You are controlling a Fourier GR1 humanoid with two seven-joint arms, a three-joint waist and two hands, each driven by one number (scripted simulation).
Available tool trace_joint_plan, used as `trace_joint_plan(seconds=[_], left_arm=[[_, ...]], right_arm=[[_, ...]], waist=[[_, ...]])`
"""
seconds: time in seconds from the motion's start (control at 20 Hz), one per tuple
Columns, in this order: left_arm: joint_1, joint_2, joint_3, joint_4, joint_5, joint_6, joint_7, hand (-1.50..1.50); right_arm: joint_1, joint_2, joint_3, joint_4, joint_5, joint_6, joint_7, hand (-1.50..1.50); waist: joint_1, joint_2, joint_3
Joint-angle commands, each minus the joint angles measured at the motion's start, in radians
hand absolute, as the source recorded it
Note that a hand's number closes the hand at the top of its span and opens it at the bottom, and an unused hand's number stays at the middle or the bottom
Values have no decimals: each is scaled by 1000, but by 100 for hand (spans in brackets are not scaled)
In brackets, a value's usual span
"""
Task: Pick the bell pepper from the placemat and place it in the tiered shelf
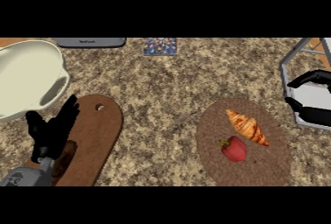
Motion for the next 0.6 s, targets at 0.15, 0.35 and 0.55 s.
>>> trace_joint_plan(seconds=[0.15,0.35,0.55], left_arm=[[43,-13,2,41,45,-60,75,0],[-13,-39,13,38,37,-30,118,0],[50,-63,8,43,7,-13,77,0]], right_arm=[[36,-96,-8,191,52,202,-361,-150],[28,-222,0,189,74,356,-411,-150],[124,-262,22,-5,78,383,-359,-150]], waist=[[12,0,-5],[2,-3,-6],[-16,-9,-8]])
